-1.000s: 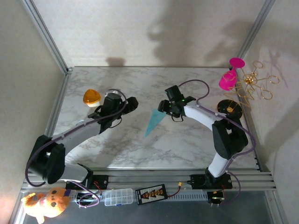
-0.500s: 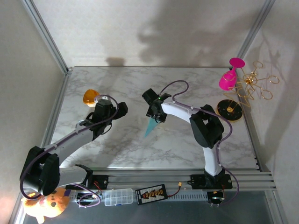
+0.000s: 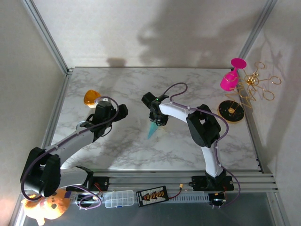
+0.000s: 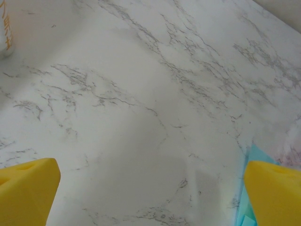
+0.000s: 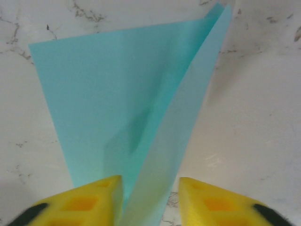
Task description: Fold a paper plane with a square sheet of paper (pick it up from the middle)
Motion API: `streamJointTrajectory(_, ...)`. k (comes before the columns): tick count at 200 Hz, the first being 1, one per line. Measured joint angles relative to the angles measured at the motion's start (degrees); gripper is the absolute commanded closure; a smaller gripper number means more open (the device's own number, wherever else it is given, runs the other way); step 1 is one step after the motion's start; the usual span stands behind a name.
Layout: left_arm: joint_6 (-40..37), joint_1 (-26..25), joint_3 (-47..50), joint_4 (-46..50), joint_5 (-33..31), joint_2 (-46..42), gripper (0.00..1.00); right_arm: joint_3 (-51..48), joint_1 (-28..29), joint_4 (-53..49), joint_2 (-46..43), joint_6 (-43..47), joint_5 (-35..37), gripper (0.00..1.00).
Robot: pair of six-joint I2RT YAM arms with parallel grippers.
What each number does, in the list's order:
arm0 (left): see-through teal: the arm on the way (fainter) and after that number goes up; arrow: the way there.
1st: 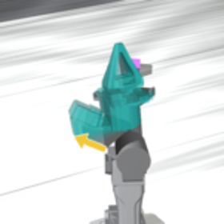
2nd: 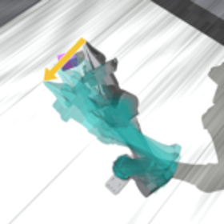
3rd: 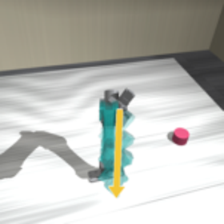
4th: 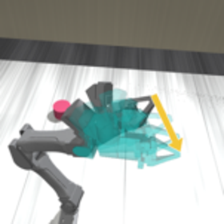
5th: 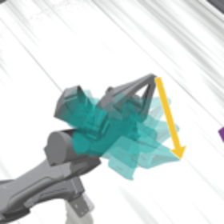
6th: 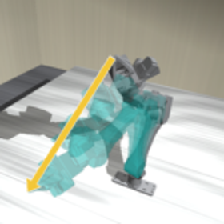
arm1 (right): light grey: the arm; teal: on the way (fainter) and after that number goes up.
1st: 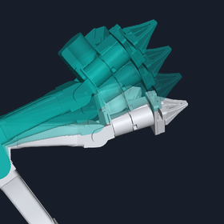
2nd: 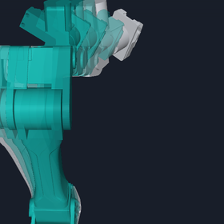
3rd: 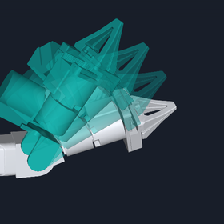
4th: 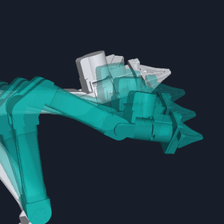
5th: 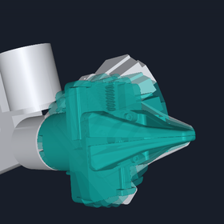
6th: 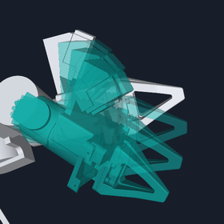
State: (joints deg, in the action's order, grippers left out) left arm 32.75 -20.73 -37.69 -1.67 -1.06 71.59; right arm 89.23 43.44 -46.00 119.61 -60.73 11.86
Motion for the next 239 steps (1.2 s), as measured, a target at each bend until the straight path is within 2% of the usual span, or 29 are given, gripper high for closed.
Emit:
streamJointTrajectory(50, 0.52, 1.14, 0.13, 0.00, 0.00, 0.13, 0.00, 0.81, 0.00, -0.13, 0.00, -0.26, 0.61, 1.00)
streamJointTrajectory(84, 2.03, 2.54, 0.31, -0.02, 0.50, 0.15, 0.01, 0.98, 0.00, 2.34, -0.20, 2.03, 0.35, 1.00)
streamJointTrajectory(107, 3.45, 3.76, 0.33, -0.04, 1.51, 0.15, 0.01, -1.20, 0.00, 8.37, -2.40, 5.35, -1.73, 1.00)
streamJointTrajectory(148, 6.82, 6.34, 2.10, -2.43, 5.77, 0.13, 0.00, -6.25, -0.37, 24.11, -8.48, 12.17, -11.52, 1.00)
streamJointTrajectory(191, 9.42, 7.08, 3.02, -4.79, 11.21, 0.13, 0.01, -13.03, -1.95, 41.86, -10.12, 16.87, -24.33, 1.00)
streamJointTrajectory(239, 12.37, 7.08, 4.52, -8.74, 15.19, 0.37, 0.12, -22.34, -5.14, 53.48, -10.16, 17.09, -34.27, 1.00)
